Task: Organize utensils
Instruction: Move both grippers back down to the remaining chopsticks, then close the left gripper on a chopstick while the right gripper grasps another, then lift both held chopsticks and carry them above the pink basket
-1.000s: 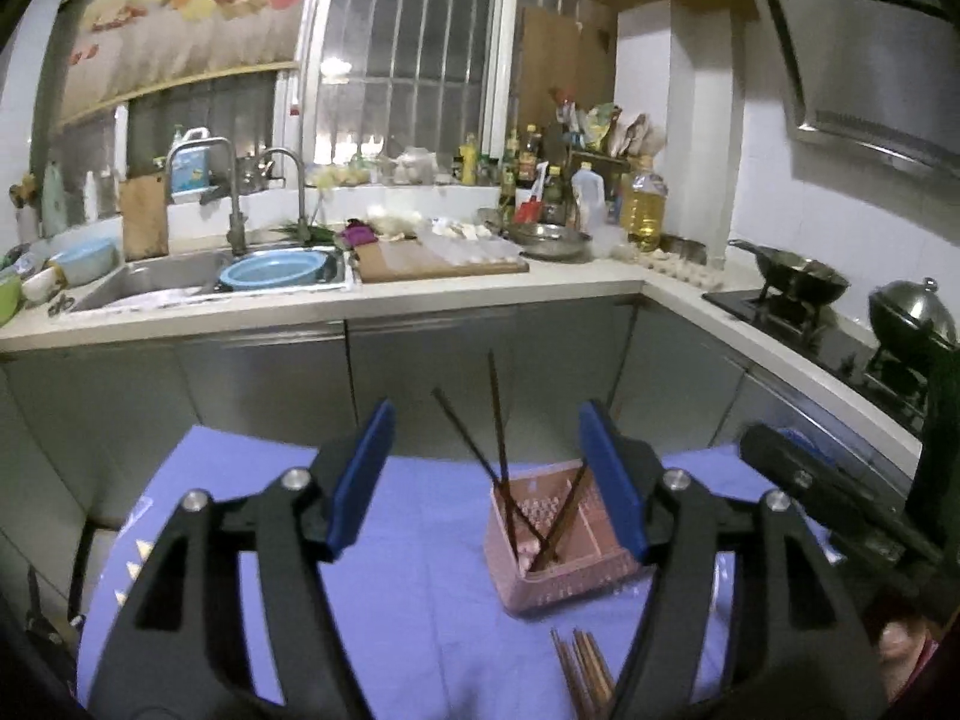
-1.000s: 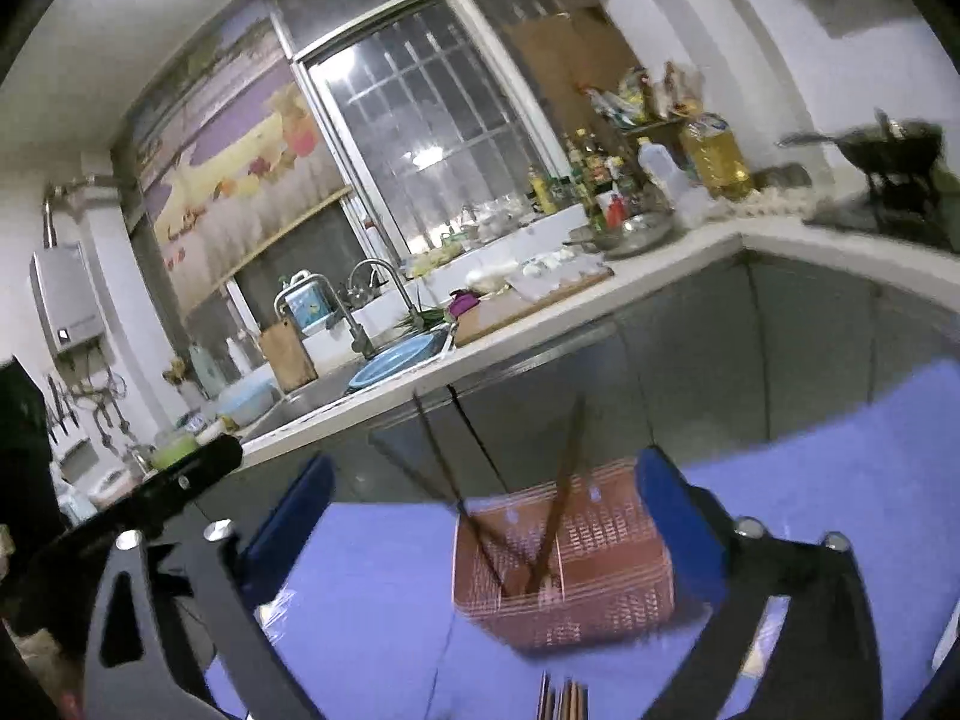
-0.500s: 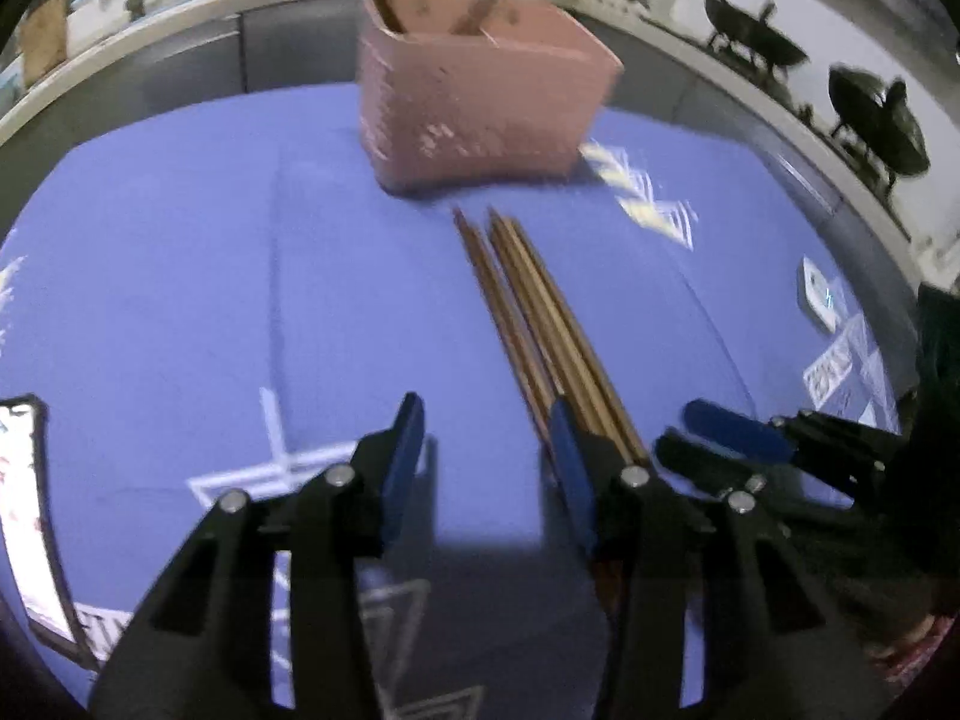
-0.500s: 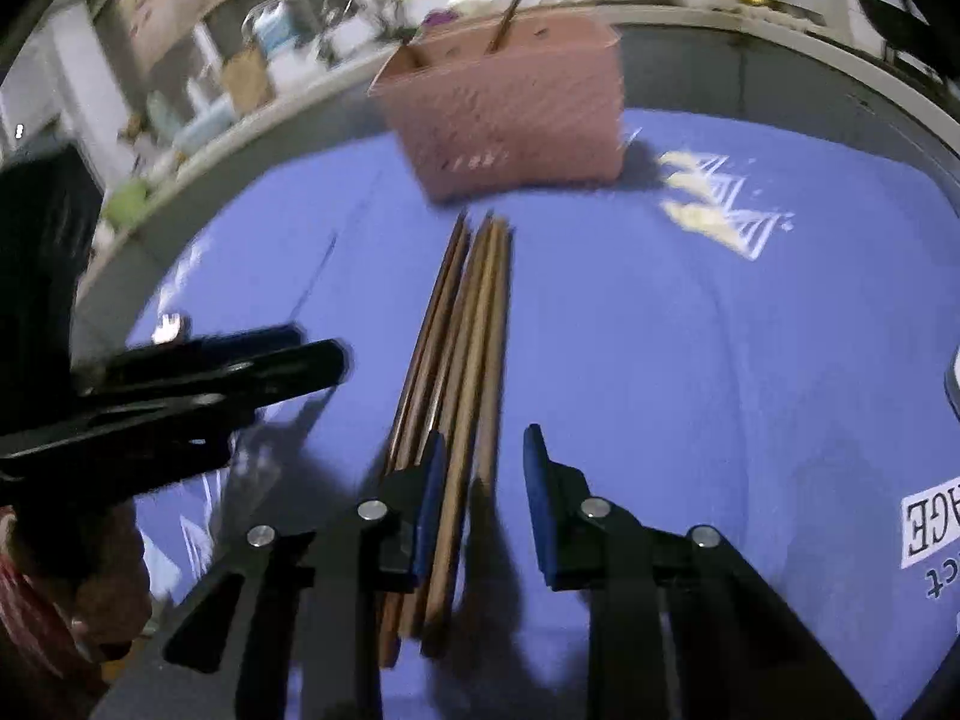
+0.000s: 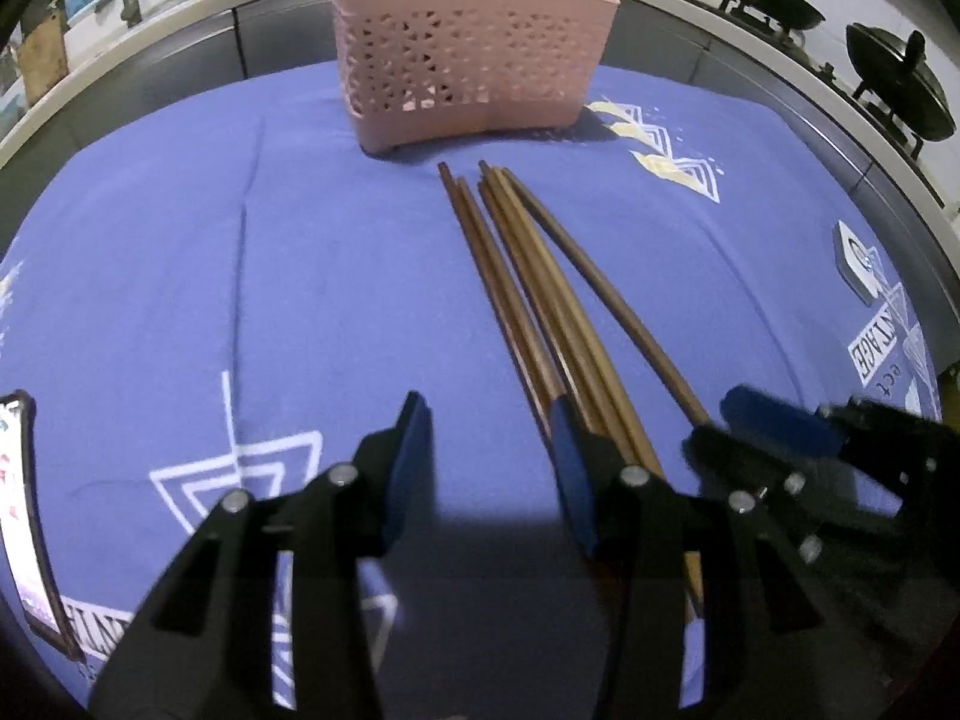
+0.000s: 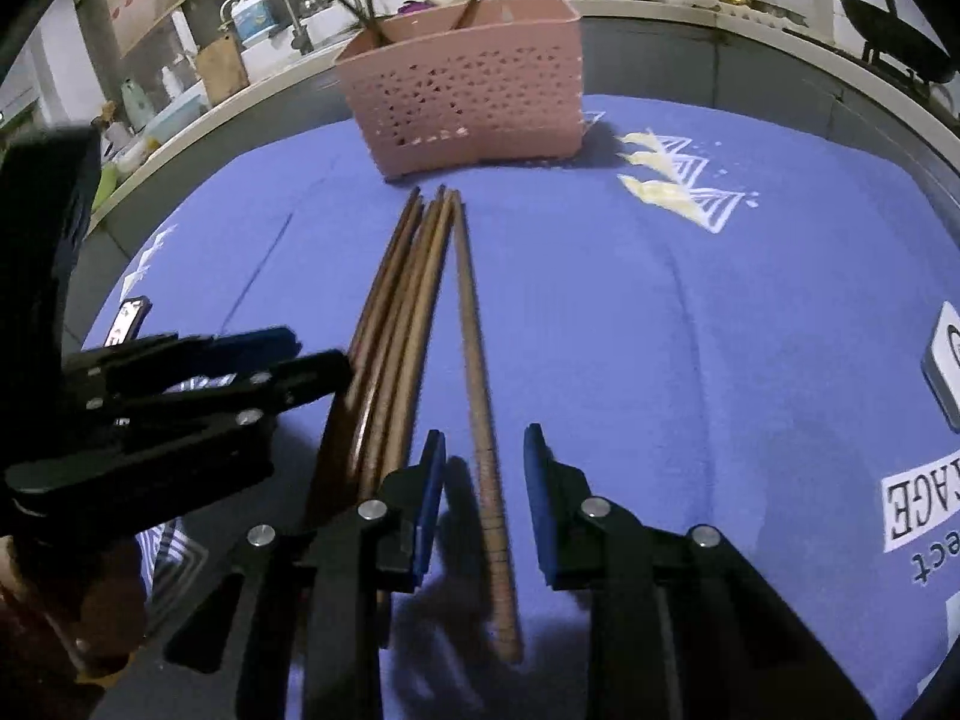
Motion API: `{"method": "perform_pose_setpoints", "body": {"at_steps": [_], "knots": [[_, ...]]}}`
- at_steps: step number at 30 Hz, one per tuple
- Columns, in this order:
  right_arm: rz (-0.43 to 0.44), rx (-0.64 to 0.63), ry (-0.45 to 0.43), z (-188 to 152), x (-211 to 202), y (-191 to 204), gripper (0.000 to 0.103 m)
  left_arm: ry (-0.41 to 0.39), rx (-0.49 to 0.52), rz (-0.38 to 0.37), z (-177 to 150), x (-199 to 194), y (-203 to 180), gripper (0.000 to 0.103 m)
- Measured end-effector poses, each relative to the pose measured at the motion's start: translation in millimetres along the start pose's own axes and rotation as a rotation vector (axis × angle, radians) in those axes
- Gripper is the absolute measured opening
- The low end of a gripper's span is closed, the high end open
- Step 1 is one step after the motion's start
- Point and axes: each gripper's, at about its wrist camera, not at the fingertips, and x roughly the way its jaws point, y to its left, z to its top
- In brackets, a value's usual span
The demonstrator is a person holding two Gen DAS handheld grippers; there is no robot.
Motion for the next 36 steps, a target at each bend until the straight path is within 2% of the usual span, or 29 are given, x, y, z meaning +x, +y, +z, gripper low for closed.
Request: {"method": "perform_pose_setpoints", "body": {"at_steps": [8,11,12,13,15,19,23,24,25,27,33,36], "knots": [[-0.006,-0.011,-0.018,1,2,2,0.027,-0.012,0.02,0.058,12,7,-7,0.041],[-0.028,-0.045,-0.025,0,2,6,0.026,-0.029,0.03,0.096,10,7,-6,0.025],[-0.039,-0.052,-0.027,0,2,7,0.021,-0.03,0.029,0.098,10,6,-3,0.012],[-0.051,-0.056,-0.027,0,3,6,0.009,-0.025,0.021,0.079,10,5,1,0.008],[-0.022,-0.024,-0.017,-1,1,-1,0.007,-0.011,0.003,0.043,7,1,13,0.006],[0.002,0.006,0.016,-10,-8,-14,0.007,0.007,0.011,0.033,-13,-13,33,0.006],[0.083,-0.018,0.074,-32,-26,-19,0.007,0.046,0.041,-0.013,-43,-31,45,0.009],[0.076,-0.027,0.082,-35,-29,-19,0.008,0.051,0.052,-0.016,-46,-32,46,0.015],[0.066,-0.032,0.089,-35,-29,-20,0.008,0.057,0.065,-0.02,-46,-34,46,0.025],[0.051,-0.039,0.098,-26,-26,-21,0.008,0.058,0.078,-0.016,-40,-30,45,0.037],[0.061,-0.028,0.116,30,12,-22,0.01,0.04,0.092,0.043,2,-3,44,0.037],[0.051,-0.065,0.105,60,31,-12,0.015,0.039,0.078,0.068,24,9,47,0.037]]}}
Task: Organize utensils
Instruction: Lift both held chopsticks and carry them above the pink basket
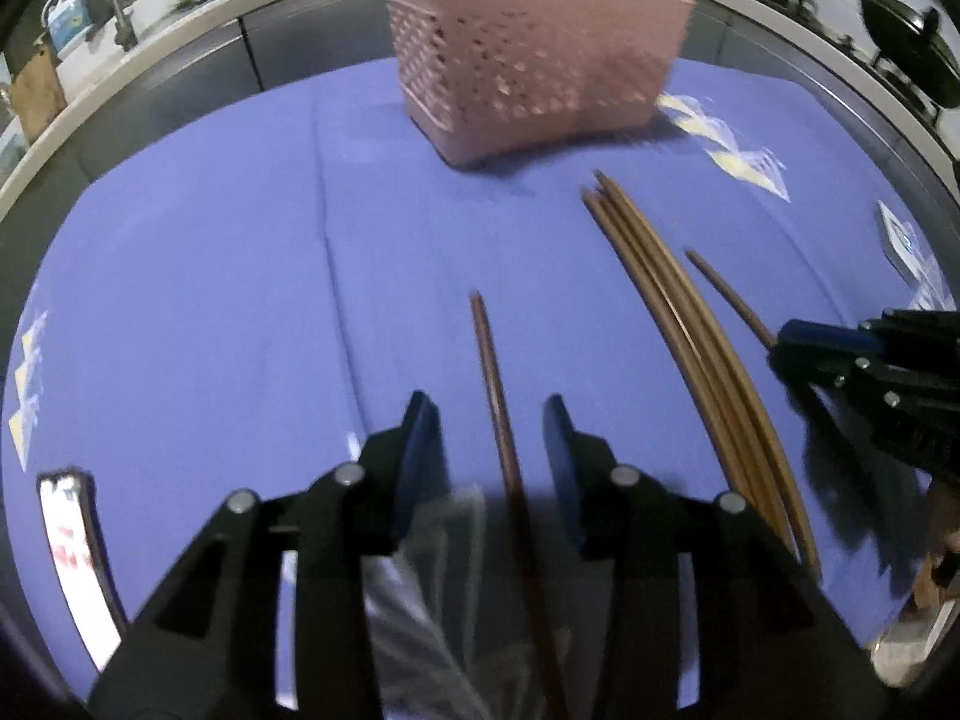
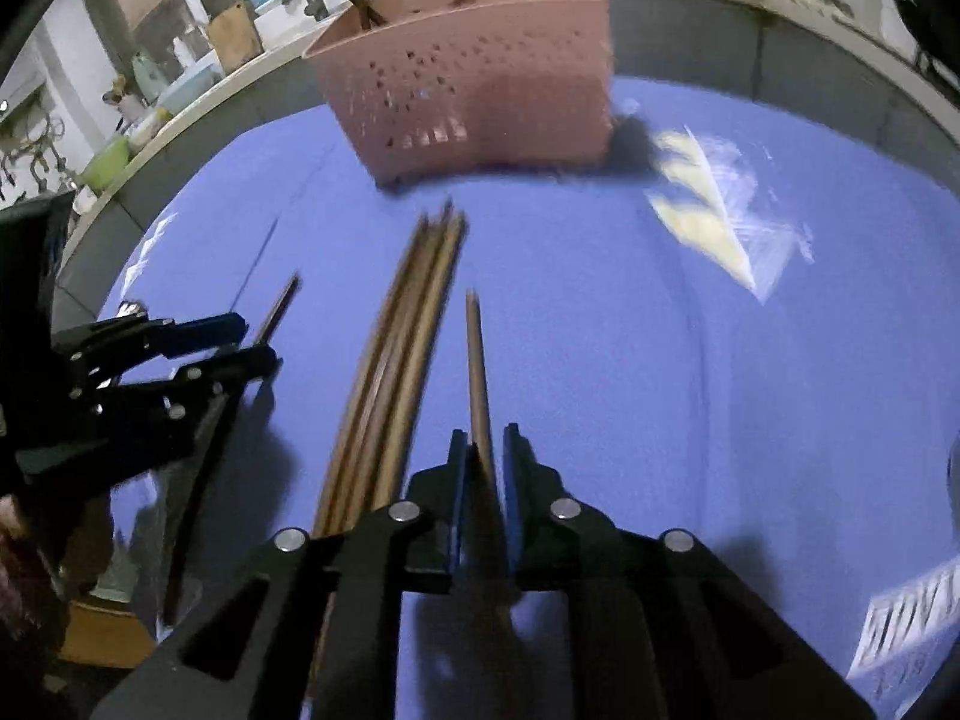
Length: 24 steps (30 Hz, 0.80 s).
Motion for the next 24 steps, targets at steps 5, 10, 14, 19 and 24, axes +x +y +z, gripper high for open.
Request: {"method": "perform_pose_setpoints", "body": {"at_steps": [5,10,14,19,24], "knots": [[-0.021,-0.047,0.026,29,16,5,0.004,-0.002,-0.009,-0.023,16,6,3,0.006],[0.033,-0.023,-0.095,41,-25,0,0.004,-0.103,-0.034,-0.087,32,-34,10,0.006],[0.077,-0.019,-0.343,46,-107,1,0.004,-0.269,-0.055,-0.135,41,-104,23,0.005],[0.043,-0.055,-0.524,39,-163,12,0.004,-0.414,-0.054,-0.129,45,-161,27,0.005],[0.014,-0.055,-0.555,33,-164,15,0.004,-0.389,-0.037,-0.106,48,-156,24,0.005]]}}
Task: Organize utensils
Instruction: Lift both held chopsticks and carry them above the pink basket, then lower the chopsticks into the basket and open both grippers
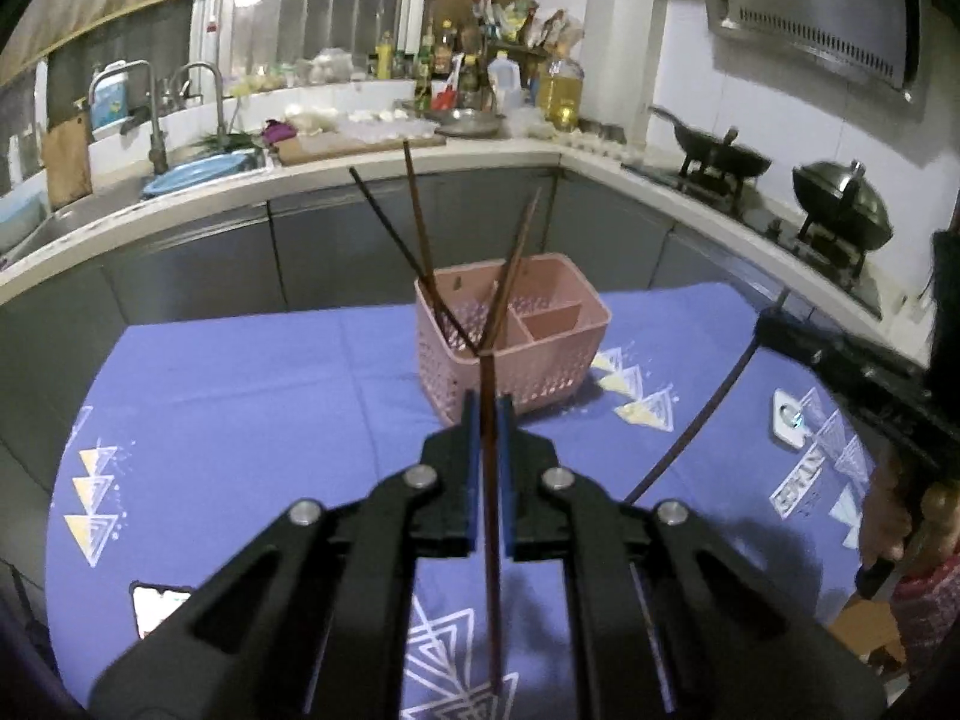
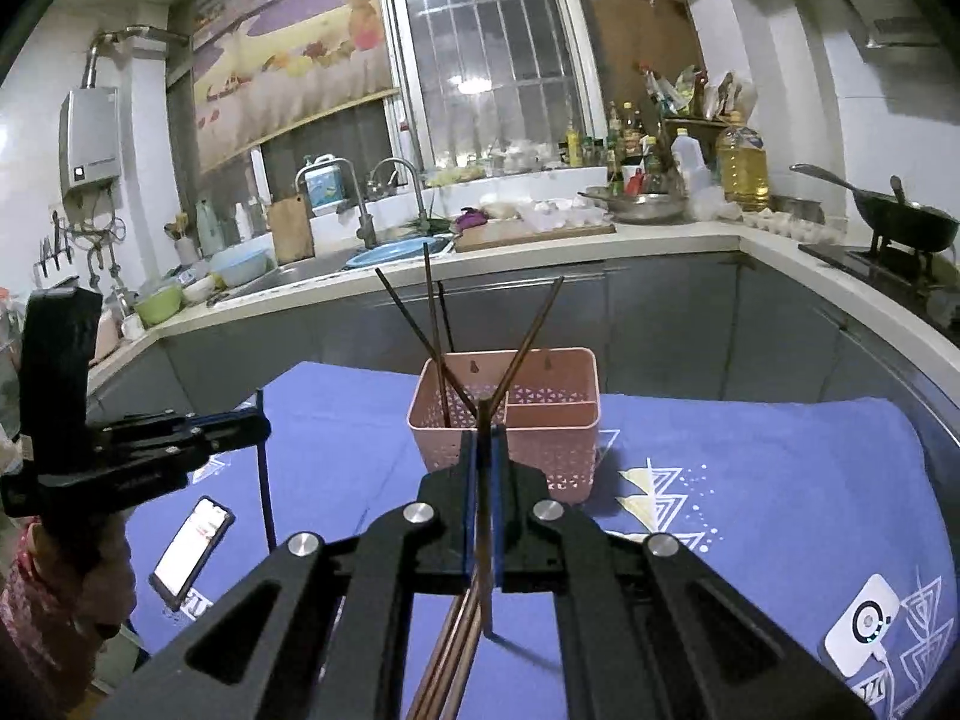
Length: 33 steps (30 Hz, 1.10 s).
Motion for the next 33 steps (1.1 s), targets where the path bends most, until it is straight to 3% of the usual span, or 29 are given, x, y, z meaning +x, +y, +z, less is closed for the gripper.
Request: {"method": "perform_pose_setpoints", "body": {"at_steps": [3,7,15,20,26,33], "knots": [[0.004,-0.001,0.014,14,5,6,0.004,0.025,0.001,-0.001,1,10,-3,0.005],[0.005,-0.009,-0.027,37,-1,9,0.004,-0.041,0.013,0.007,25,-7,-3,0.005],[0.048,0.045,-0.131,122,2,3,0.004,-0.206,0.01,0.011,116,-39,-3,0.005],[0.035,0.064,-0.151,159,29,-3,0.004,-0.23,0.011,0.039,156,-20,-5,0.005],[0.012,0.045,-0.085,156,78,-6,0.004,-0.183,-0.002,0.048,165,20,1,0.005],[0.011,0.058,-0.038,140,101,-13,0.004,-0.192,-0.005,0.045,172,30,7,0.005]]}}
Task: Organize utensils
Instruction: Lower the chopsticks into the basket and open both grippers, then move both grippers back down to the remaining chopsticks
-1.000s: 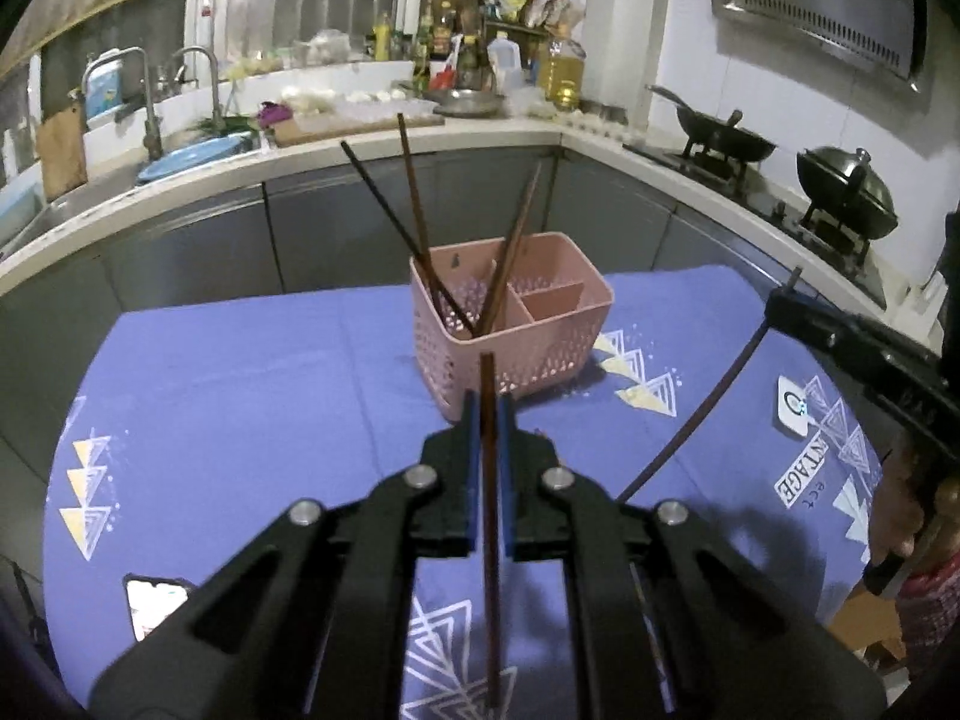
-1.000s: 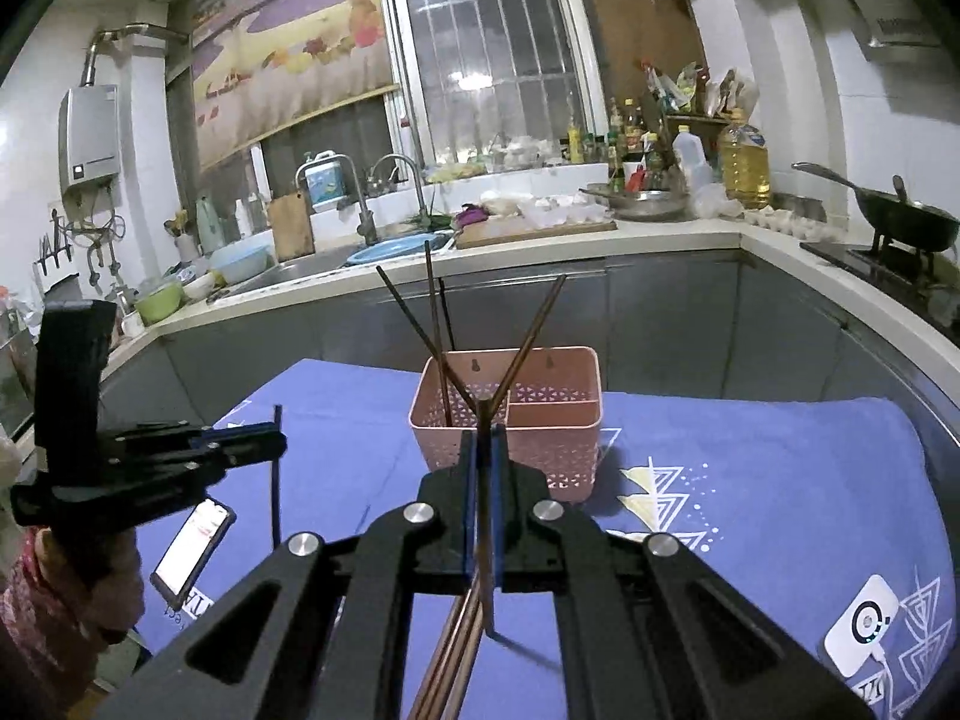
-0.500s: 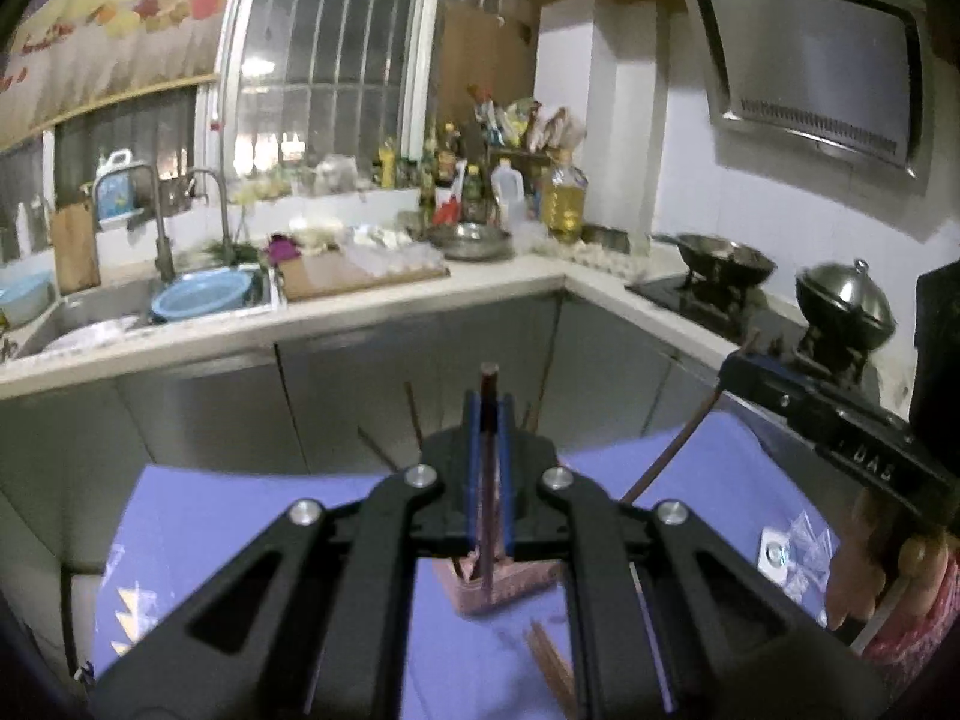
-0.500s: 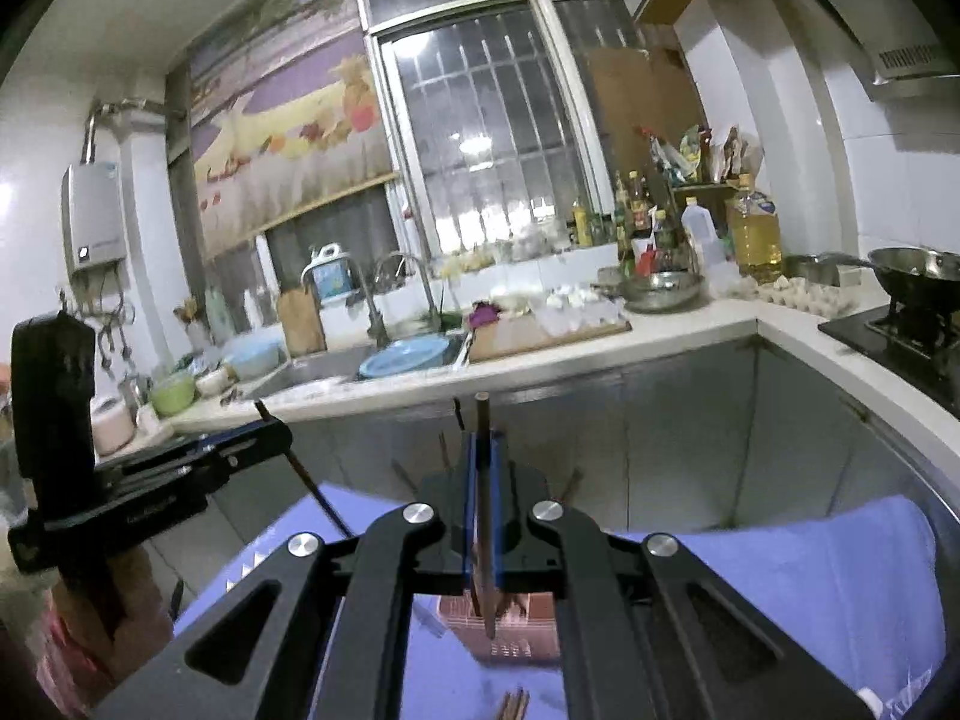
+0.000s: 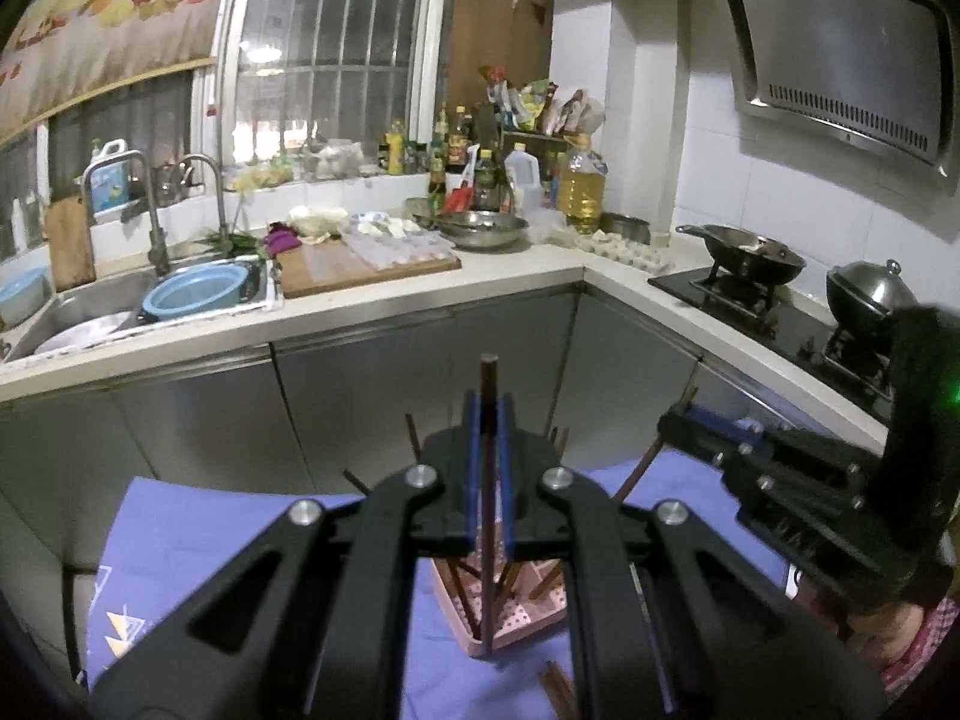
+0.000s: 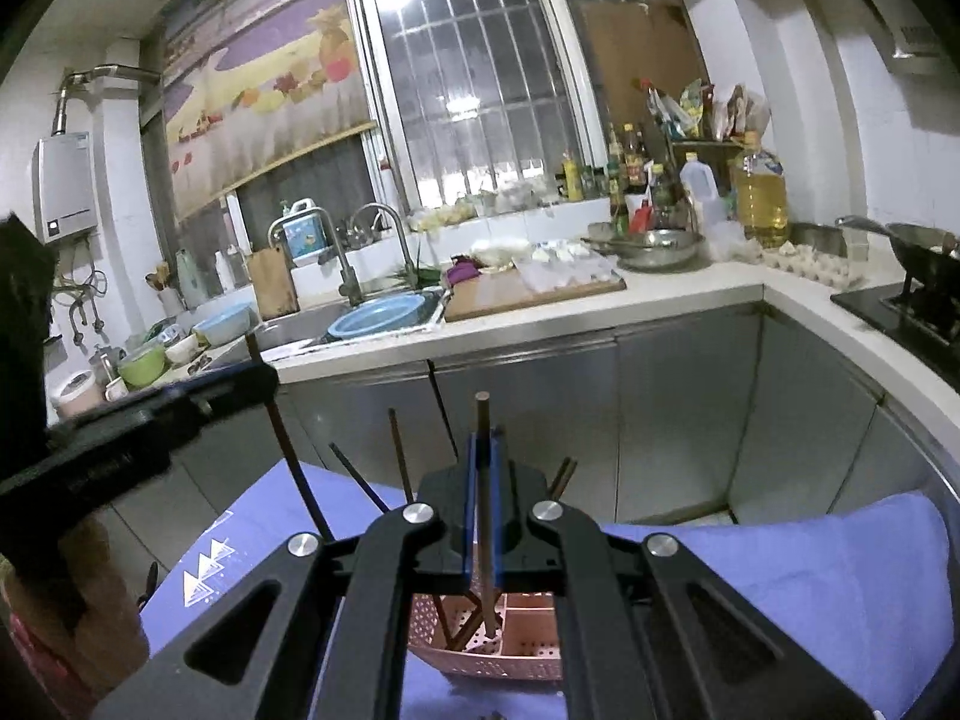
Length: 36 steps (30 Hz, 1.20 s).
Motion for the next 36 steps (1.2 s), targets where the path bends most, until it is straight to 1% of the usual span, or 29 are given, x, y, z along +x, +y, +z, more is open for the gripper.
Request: {"method": "perform_pose_setpoints", "body": {"at_steps": [7,12,16,18,19,20,22,24,25,27,28,29,30,32,33,34,35,36], "knots": [[-0.009,0.006,0.043,-13,14,-1,0.004,-0.025,-0.006,-0.002,10,-3,1,0.005],[-0.024,0.029,0.107,-29,32,-6,0.004,-0.002,-0.001,0.005,7,4,-1,0.005],[-0.009,0.032,0.123,-36,39,-4,0.005,0.061,0.012,0.014,-6,26,-5,0.005],[0.006,0.052,0.123,-37,38,-5,0.005,0.131,0.031,0.017,-19,45,-9,0.005],[0.011,0.069,0.121,-36,36,-7,0.006,0.164,0.04,0.035,-26,53,-11,0.005],[0.011,0.081,0.116,-34,34,-8,0.006,0.21,0.048,0.062,-35,64,-12,0.008],[0.0,0.107,0.088,-30,23,-9,0.011,0.266,0.04,0.09,-45,75,-10,0.031],[0.013,0.112,0.059,-27,9,-8,0.023,0.25,0.009,0.11,-48,71,-1,0.037],[0.016,0.112,0.045,-27,2,-8,0.038,0.233,-0.007,0.115,-46,65,3,0.039],[0.016,0.123,-0.023,-29,-21,-8,0.055,0.191,-0.053,0.109,-40,46,13,0.043],[0.018,0.127,-0.057,-32,-32,-8,0.057,0.166,-0.069,0.111,-39,37,17,0.047],[0.021,0.129,-0.085,-39,-45,-8,0.056,0.124,-0.085,0.125,-37,21,23,0.049],[0.024,0.127,-0.092,-45,-54,-8,0.056,0.092,-0.095,0.136,-38,8,25,0.052],[0.03,0.131,-0.09,-66,-70,-9,0.056,0.028,-0.118,0.144,-45,-21,32,0.052],[0.029,0.132,-0.07,-81,-75,-9,0.056,0.008,-0.129,0.14,-53,-34,35,0.052],[0.027,0.131,-0.037,-98,-76,-9,0.052,-0.009,-0.143,0.133,-68,-47,40,0.052],[0.018,0.12,0.029,-123,-73,-8,0.048,-0.009,-0.151,0.128,-80,-53,42,0.052],[0.003,0.107,0.09,-143,-68,-7,0.04,0.009,-0.159,0.119,-100,-57,44,0.052]]}}
